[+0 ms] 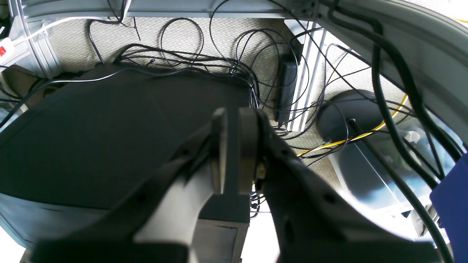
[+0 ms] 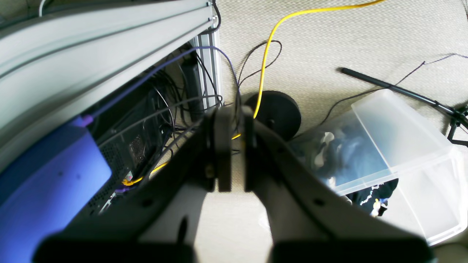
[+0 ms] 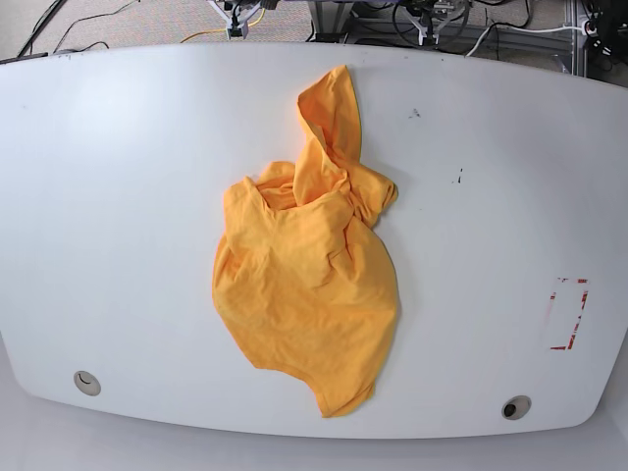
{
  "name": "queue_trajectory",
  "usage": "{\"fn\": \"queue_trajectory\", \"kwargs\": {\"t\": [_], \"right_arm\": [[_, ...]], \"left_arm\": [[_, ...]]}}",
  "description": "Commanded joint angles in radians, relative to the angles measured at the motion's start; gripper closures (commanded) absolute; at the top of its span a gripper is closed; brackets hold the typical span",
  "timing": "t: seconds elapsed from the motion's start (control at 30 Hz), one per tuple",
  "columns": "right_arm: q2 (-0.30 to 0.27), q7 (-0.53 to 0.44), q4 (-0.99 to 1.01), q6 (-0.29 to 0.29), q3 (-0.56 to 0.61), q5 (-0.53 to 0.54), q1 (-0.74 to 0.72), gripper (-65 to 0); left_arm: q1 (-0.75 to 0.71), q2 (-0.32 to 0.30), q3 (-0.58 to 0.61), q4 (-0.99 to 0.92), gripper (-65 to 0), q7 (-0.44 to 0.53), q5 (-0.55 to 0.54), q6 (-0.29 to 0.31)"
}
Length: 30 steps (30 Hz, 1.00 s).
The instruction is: Layout the t-shirt on the table in an organized manner, then fold the t-shirt properly
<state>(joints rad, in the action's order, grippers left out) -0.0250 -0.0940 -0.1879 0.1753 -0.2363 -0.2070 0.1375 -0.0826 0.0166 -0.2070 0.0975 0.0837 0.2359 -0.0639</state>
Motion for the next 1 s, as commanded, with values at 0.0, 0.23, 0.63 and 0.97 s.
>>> {"fn": "queue_trajectory", "kwargs": {"t": [0.0, 0.23, 0.63, 0.97], "right_arm": [[0.0, -0.005, 0.001, -0.001, -0.002, -0.002, 0.006, -3.7], [-0.001, -0.004, 0.0, 0.0, -0.001, -0.002, 0.007, -3.6], [-0.005, -0.002, -0.007, 0.0, 0.0, 0.001, 0.017, -3.3], [-0.019, -0.013, -0.091, -0.001, 0.002, 0.002, 0.095, -3.1]], "left_arm": [[-0.002, 0.001, 0.002, -0.003, -5.1, 0.003, 0.004, -0.002], [-0.006, 0.0, 0.003, -0.001, -5.0, 0.006, 0.002, -0.001], [-0.017, 0.001, 0.007, 0.001, -5.0, 0.007, 0.004, -0.002], [-0.099, -0.012, 0.008, 0.082, -4.7, 0.018, 0.002, -0.003]]}}
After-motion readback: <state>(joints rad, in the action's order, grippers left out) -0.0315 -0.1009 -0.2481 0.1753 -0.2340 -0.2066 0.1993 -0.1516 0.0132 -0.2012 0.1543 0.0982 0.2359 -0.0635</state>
